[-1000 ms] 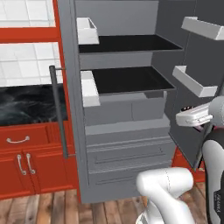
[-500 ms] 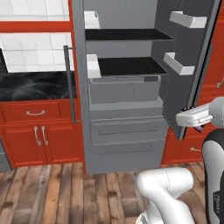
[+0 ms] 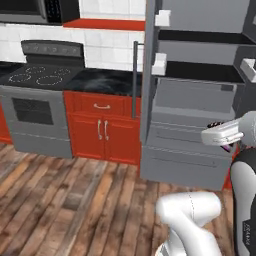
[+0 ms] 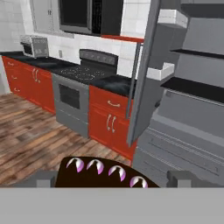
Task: Take the cake and donut from the fridge and place them on the empty tray on the dining counter.
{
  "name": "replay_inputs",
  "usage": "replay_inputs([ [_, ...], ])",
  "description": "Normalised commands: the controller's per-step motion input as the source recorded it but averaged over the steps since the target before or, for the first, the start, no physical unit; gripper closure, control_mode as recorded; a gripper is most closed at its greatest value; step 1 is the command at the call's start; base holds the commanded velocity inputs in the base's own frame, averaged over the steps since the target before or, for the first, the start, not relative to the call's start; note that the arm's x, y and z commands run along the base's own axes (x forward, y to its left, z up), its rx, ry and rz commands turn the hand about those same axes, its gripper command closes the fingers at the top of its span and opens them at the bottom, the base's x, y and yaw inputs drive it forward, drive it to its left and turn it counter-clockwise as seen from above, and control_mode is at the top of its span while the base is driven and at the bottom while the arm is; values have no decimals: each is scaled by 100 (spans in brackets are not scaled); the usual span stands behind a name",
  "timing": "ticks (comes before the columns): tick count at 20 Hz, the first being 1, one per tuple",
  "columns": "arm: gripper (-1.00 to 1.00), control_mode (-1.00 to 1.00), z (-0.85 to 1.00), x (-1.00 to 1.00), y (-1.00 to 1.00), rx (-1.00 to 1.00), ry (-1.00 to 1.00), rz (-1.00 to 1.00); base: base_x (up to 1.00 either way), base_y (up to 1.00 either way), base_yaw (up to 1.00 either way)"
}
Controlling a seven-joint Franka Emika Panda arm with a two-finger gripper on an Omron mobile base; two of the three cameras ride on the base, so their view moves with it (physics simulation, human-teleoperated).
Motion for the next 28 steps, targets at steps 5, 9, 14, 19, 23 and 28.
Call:
replay_inputs([
  [5,100,100,0,0,0,0,0,0,-45,0,68],
  [9,100,100,0,0,0,0,0,0,-62,0,72],
  [14,100,100,0,0,0,0,0,0,-86,0,67],
  [19,100,100,0,0,0,0,0,0,-61,45,50],
  [23,100,100,0,0,0,0,0,0,-30,100,27],
  [28,100,100,0,0,0,0,0,0,-5,100,22],
])
